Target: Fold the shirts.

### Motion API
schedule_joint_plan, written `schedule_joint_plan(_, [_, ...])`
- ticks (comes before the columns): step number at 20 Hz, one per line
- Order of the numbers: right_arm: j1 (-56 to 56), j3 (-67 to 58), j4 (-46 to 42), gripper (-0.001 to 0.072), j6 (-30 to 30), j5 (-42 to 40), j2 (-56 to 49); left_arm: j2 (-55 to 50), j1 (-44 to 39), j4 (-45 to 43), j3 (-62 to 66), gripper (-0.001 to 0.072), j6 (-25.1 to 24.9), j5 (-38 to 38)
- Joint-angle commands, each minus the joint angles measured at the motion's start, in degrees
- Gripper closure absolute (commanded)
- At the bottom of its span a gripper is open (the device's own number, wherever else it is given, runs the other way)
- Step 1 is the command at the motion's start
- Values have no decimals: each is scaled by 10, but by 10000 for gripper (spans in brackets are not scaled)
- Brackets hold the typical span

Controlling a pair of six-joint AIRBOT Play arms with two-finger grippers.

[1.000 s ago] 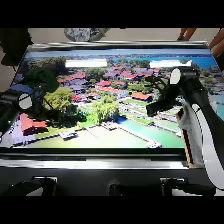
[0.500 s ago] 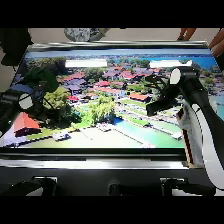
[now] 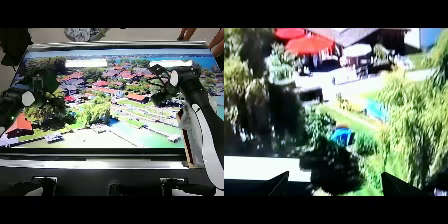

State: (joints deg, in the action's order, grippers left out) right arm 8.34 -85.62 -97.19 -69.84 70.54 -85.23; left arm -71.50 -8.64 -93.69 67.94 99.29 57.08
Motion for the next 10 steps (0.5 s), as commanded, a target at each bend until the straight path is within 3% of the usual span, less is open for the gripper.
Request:
schedule_joint_plan(1, [0, 0, -25, 11, 6, -91, 0, -85, 41, 16, 106, -13, 3, -2])
schedule_joint_plan(5, [0, 0, 21, 42, 6, -61, 0, -243, 203, 209, 329, -13, 46, 96])
schedule_joint_plan(8, [0, 1, 81, 42, 49, 2, 0, -290, 338, 329, 347, -13, 66, 111])
schedule_joint_plan(10, [0, 2, 107, 41, 88, 34, -1, -297, 394, 335, 324, -13, 65, 112])
